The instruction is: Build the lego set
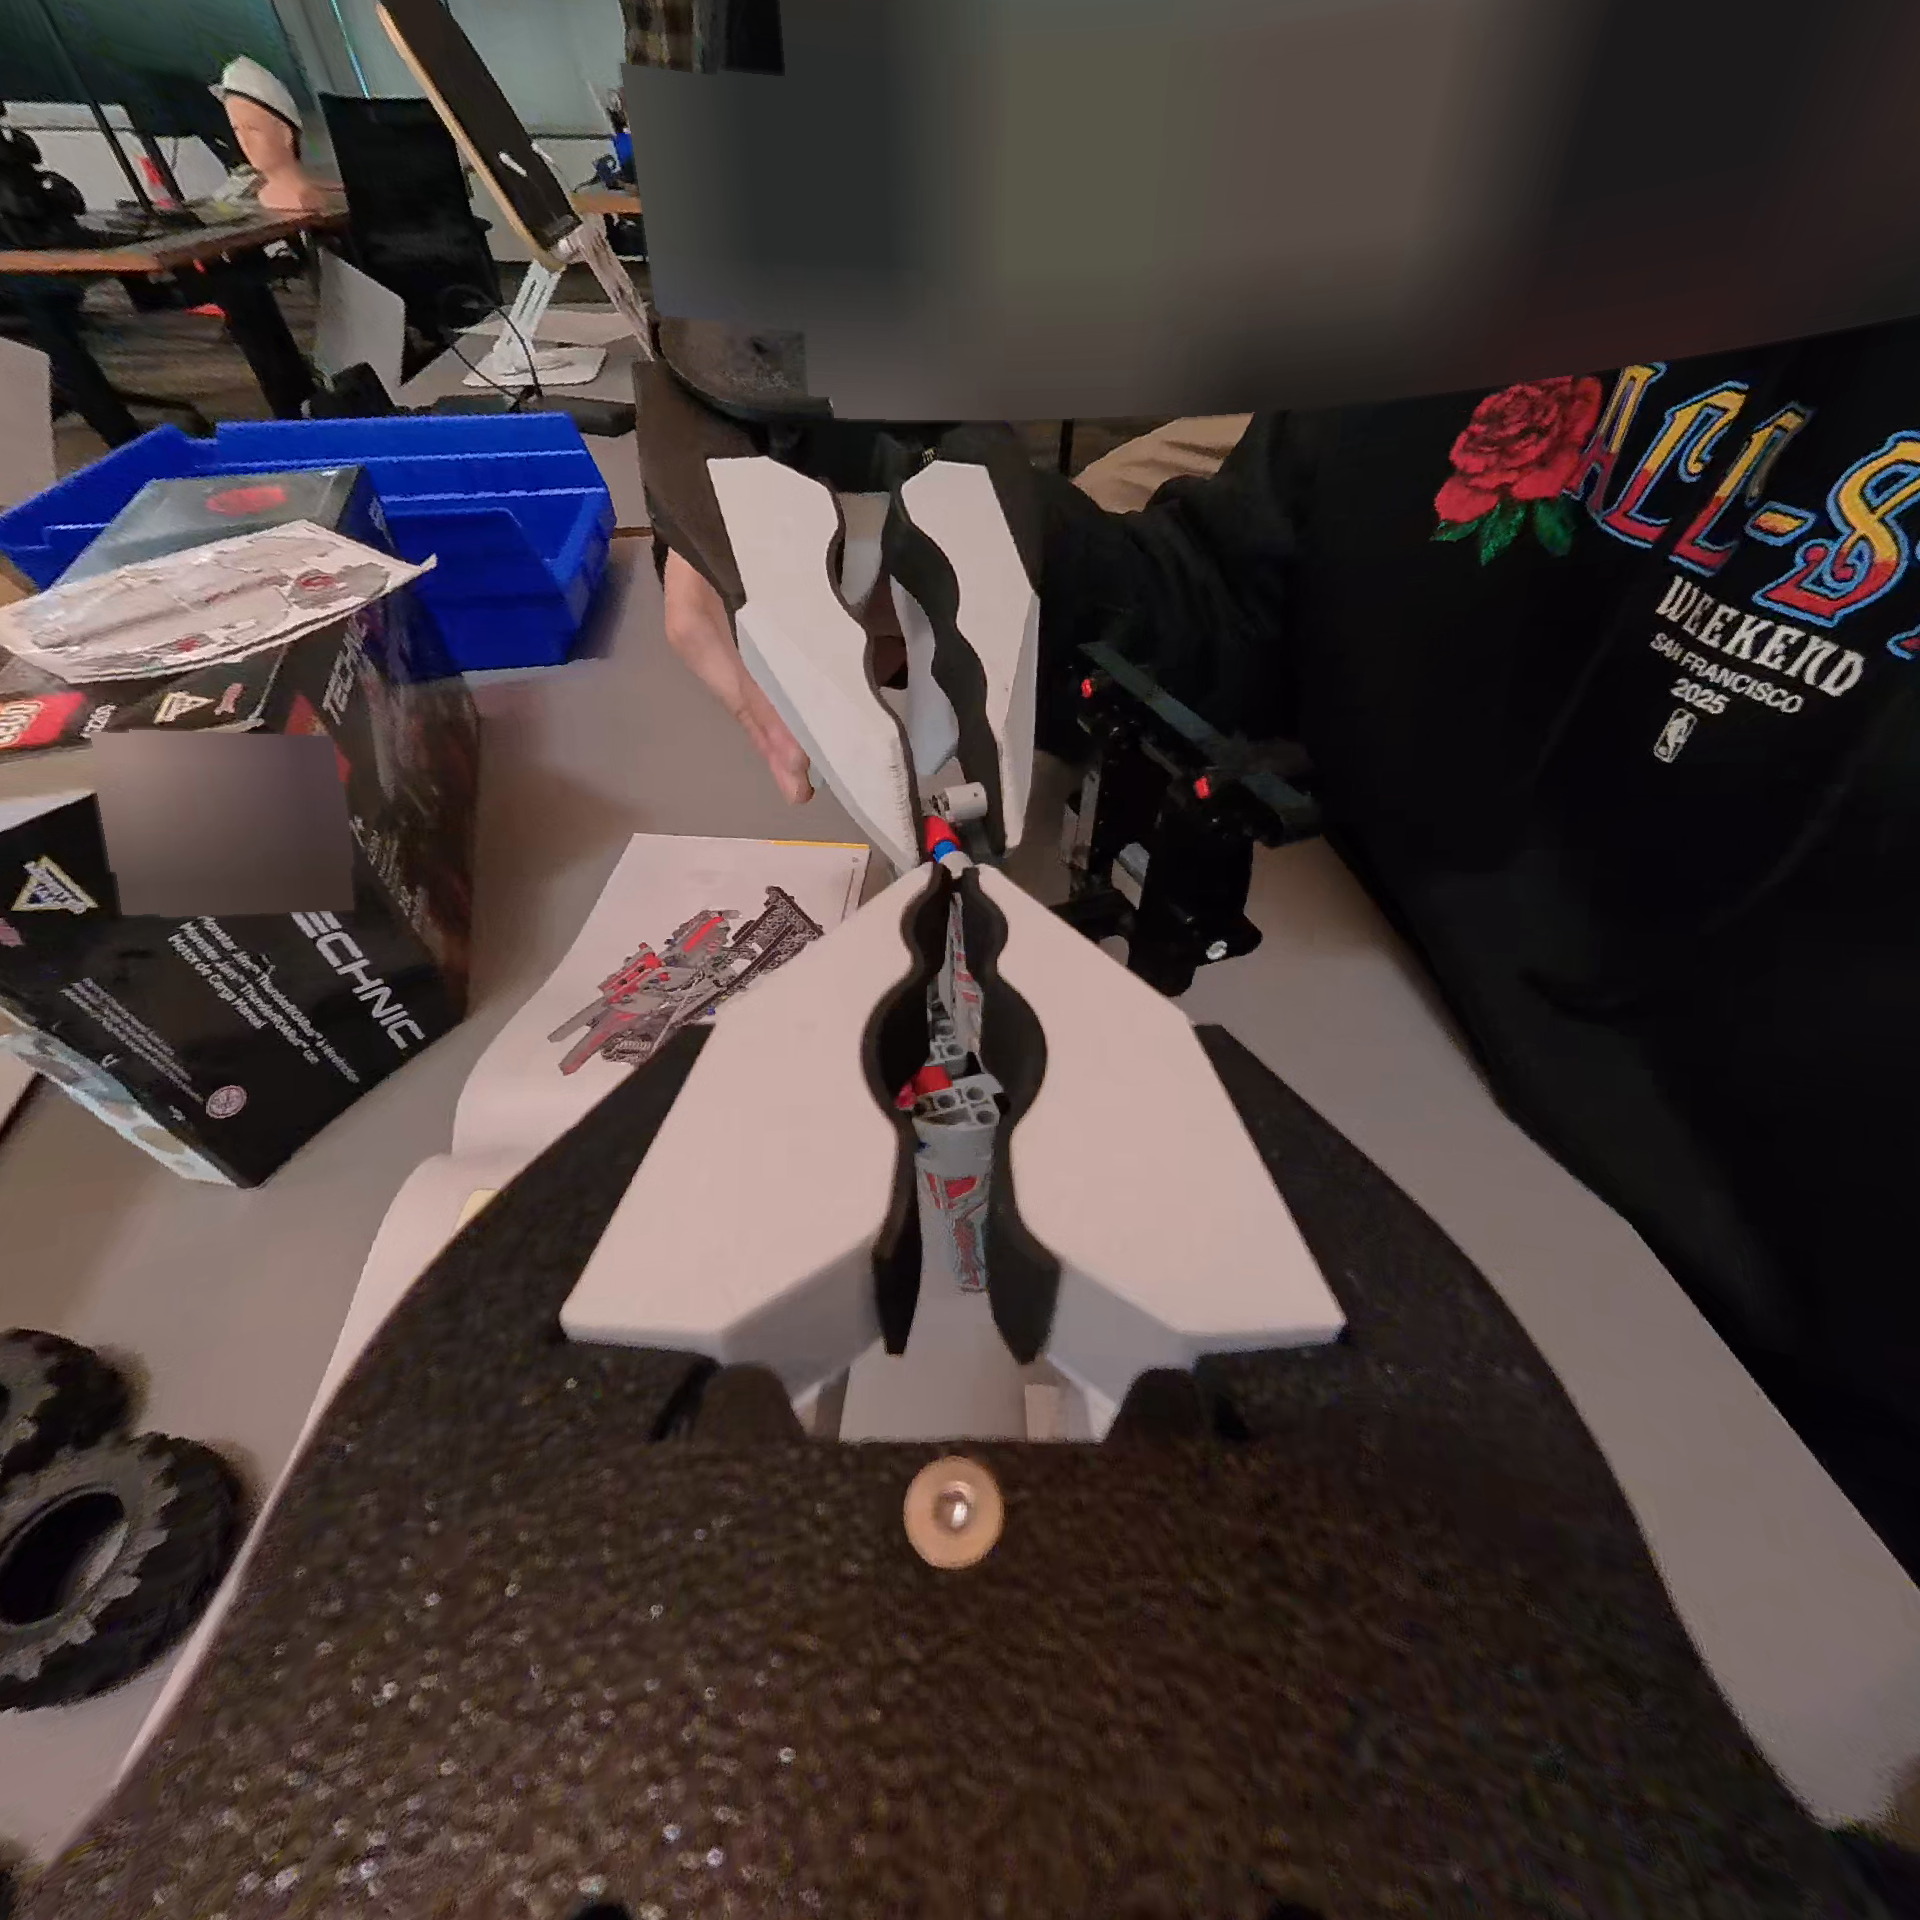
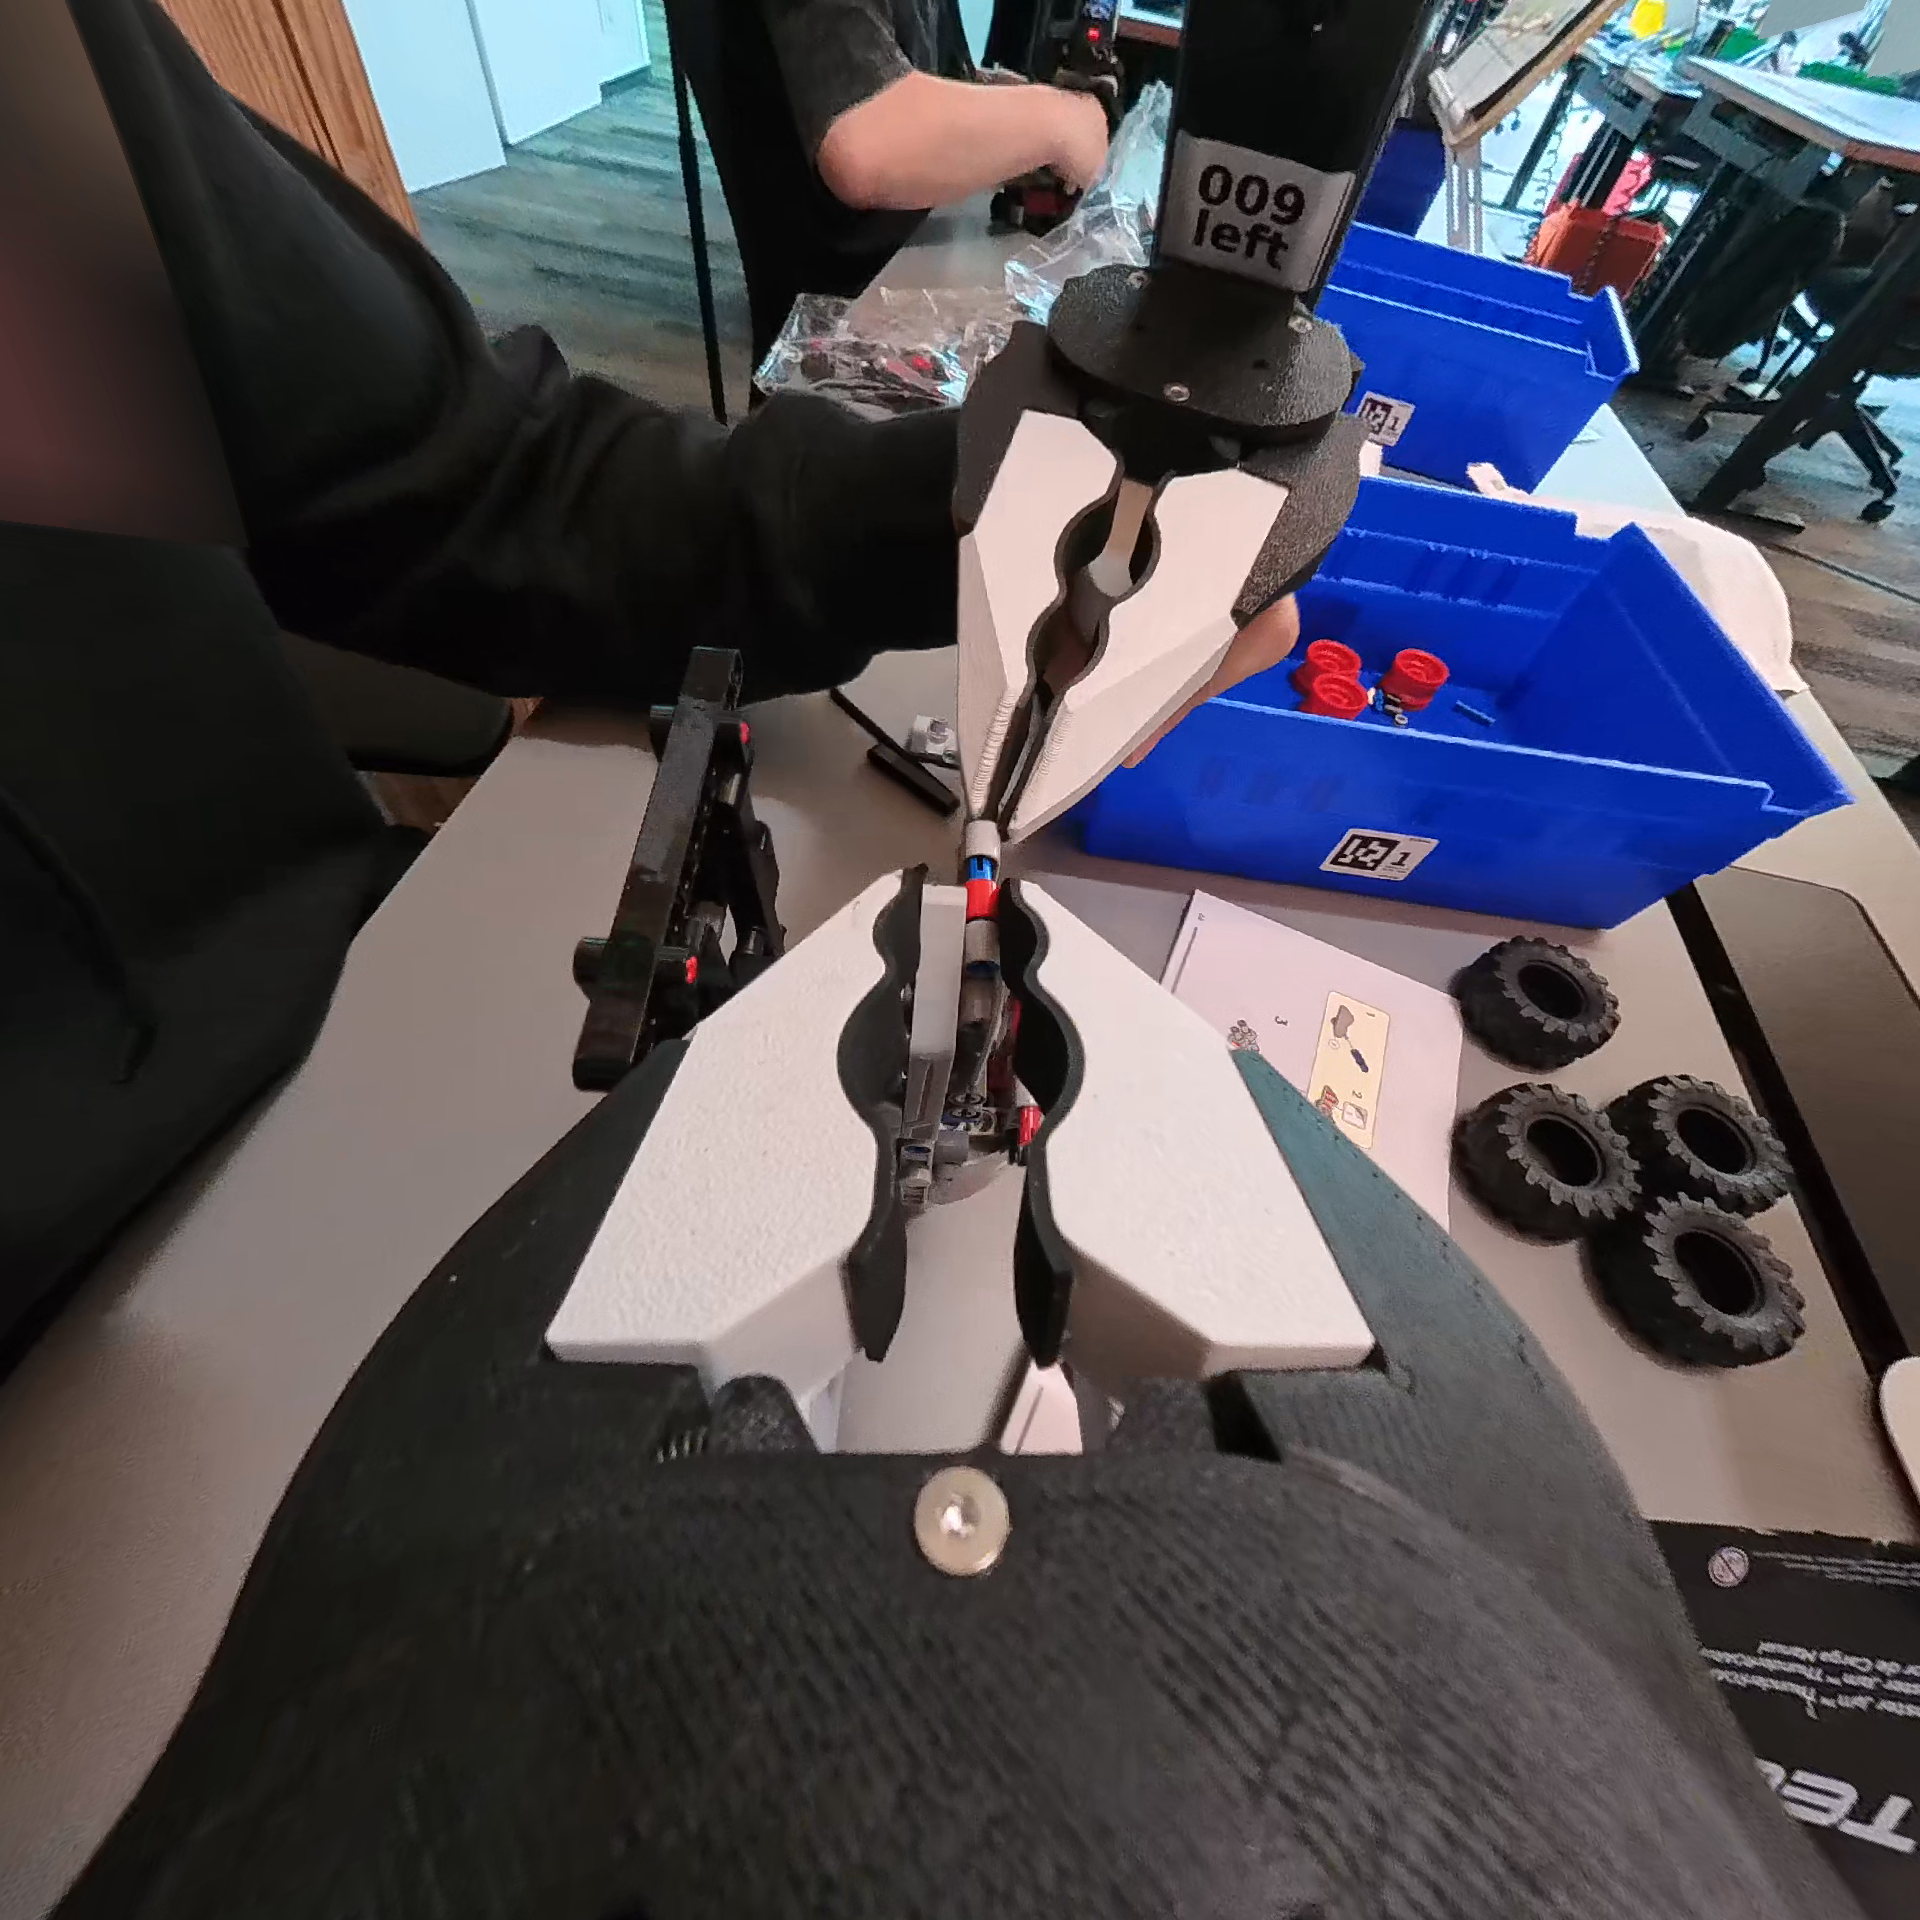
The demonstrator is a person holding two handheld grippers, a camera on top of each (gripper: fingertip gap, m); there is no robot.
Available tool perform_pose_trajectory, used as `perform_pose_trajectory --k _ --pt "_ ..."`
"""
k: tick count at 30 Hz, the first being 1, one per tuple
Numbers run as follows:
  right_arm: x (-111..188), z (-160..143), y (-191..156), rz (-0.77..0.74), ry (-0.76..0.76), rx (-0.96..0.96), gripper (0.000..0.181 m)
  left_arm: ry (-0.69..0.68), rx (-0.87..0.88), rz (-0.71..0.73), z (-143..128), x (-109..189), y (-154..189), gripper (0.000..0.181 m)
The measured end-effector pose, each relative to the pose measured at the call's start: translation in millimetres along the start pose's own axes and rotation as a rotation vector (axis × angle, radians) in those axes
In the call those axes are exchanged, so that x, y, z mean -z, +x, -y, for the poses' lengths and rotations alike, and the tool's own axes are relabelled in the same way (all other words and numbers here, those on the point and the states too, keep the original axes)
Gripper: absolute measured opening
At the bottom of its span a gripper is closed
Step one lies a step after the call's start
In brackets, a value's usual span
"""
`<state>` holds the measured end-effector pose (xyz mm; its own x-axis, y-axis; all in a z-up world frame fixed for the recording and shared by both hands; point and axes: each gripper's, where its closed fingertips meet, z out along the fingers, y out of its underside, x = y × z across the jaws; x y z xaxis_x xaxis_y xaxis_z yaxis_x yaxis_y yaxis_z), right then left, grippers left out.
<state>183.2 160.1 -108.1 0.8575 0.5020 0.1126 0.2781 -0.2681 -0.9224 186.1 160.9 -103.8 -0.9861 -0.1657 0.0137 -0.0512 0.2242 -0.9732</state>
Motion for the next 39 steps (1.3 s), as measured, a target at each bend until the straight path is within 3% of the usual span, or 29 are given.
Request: perform_pose_trajectory --k 10,22,34,39 --pt "-1.8 0.5 -1.6 -0.003 -0.017 0.011 0.014 -0.042 0.027 0.015 -0.7 -0.4 2.5 0.000" --pt "-2.5 -0.4 0.4 -0.027 -0.036 0.012 0.013 -0.218 -0.104 0.155 -1.5 -1.0 -0.2 0.000" --pt "-5.8 4.2 0.7 -0.041 0.005 -0.043 0.013 -0.122 -0.089 0.151 1.9 4.0 1.9 0.000" --pt "-0.1 1.3 12.7 -0.159 -0.020 -0.065 0.038 -0.004 -0.056 0.193 7.1 12.8 1.7 0.000"
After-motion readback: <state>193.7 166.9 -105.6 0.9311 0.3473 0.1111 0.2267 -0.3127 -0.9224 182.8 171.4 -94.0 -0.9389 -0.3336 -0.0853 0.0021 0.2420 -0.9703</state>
